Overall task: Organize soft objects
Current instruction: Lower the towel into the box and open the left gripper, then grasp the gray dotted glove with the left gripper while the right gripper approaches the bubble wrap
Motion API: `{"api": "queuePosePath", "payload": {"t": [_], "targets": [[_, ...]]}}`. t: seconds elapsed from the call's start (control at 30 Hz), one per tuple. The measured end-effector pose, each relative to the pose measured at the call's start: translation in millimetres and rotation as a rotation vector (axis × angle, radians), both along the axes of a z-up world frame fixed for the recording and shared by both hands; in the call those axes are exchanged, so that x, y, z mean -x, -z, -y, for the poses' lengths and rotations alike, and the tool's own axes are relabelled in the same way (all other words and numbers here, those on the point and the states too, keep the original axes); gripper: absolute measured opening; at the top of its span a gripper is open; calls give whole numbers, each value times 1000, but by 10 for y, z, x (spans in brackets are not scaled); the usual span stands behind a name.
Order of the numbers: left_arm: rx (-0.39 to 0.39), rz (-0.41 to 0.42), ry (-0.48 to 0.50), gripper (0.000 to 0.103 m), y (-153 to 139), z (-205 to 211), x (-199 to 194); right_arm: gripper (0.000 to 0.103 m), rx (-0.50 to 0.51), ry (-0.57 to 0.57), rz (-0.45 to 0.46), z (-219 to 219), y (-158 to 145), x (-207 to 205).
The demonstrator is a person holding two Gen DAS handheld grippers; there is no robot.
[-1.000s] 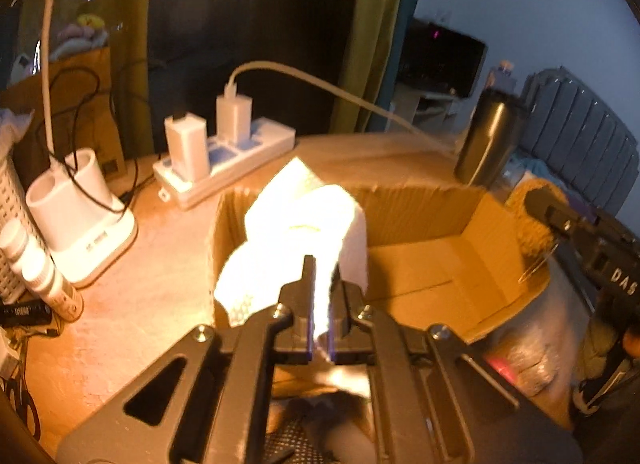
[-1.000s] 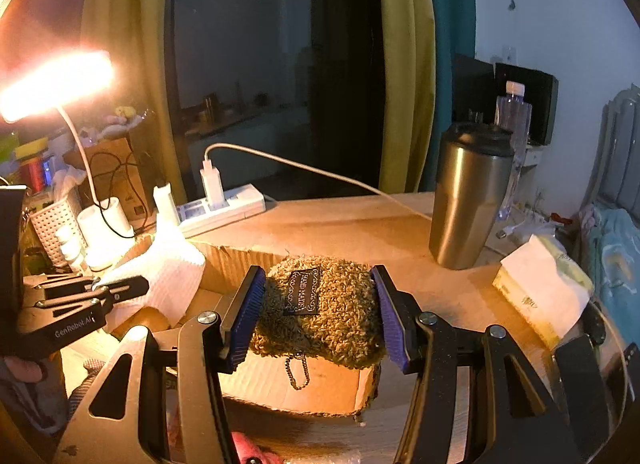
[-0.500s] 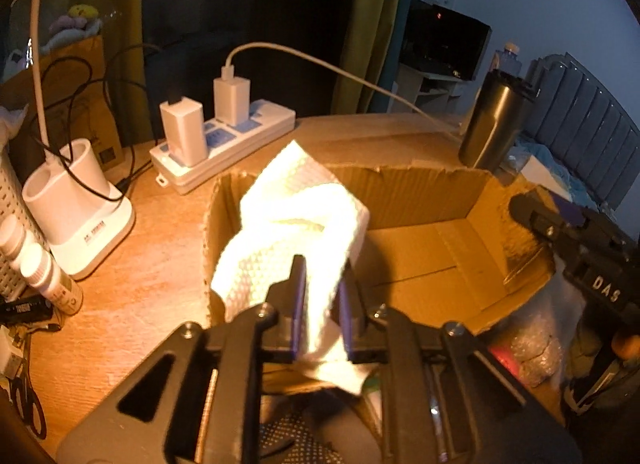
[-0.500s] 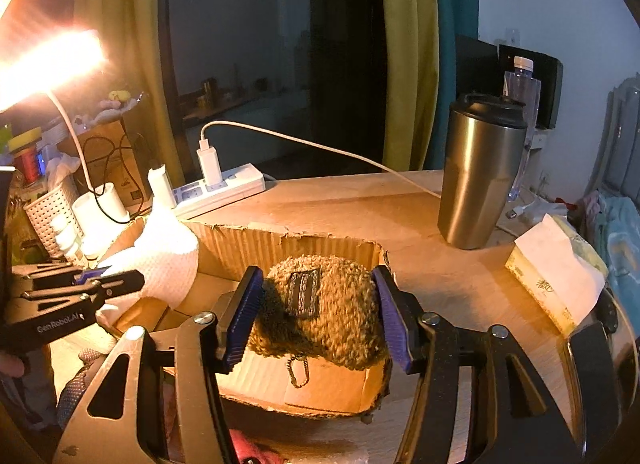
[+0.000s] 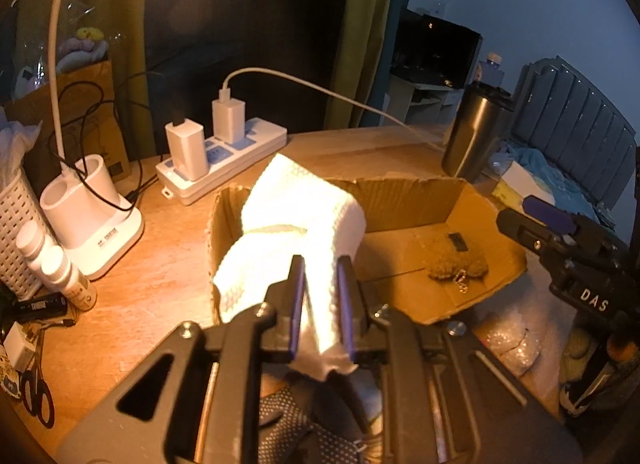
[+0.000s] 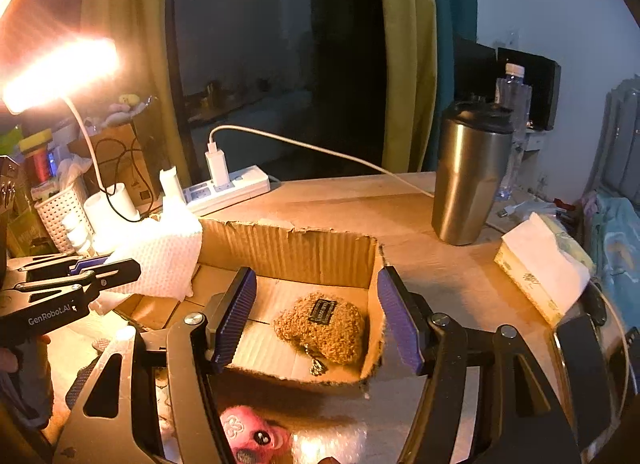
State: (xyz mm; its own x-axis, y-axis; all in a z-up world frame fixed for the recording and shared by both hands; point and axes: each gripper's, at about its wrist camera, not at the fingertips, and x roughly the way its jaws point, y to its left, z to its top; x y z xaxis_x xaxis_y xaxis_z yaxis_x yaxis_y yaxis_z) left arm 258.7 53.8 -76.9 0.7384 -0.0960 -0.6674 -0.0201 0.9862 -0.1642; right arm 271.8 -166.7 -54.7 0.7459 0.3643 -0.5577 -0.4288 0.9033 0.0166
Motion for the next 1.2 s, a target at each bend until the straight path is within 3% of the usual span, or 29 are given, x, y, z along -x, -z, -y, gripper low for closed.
{"api": "queuePosePath", "payload": {"t": [0.13, 0.2, 0.23, 0.27, 0.37, 0.87, 1.2], "targets": [[-1, 20, -3, 23, -73, 29, 87, 66, -8, 6, 9, 66, -61, 89], [-3, 28, -4, 58, -101, 45, 125, 66, -11, 8, 14, 94, -90, 137], [-2, 30, -4, 84, -109, 45, 138, 66, -12, 8, 18, 104, -107, 165], [10, 35, -2, 88, -126, 44, 159, 66, -12, 9, 22, 109, -120, 188], [43, 62, -6, 88, -179, 32, 237, 66, -20, 14, 34, 144, -168, 254], [-31, 132, -39, 88, -383, 88, 590, 67, -32, 33, 80, 283, -334, 533], [-29, 178, -42, 88, -463, 94, 899, 66, -27, 37, 104, 315, -408, 764]]}}
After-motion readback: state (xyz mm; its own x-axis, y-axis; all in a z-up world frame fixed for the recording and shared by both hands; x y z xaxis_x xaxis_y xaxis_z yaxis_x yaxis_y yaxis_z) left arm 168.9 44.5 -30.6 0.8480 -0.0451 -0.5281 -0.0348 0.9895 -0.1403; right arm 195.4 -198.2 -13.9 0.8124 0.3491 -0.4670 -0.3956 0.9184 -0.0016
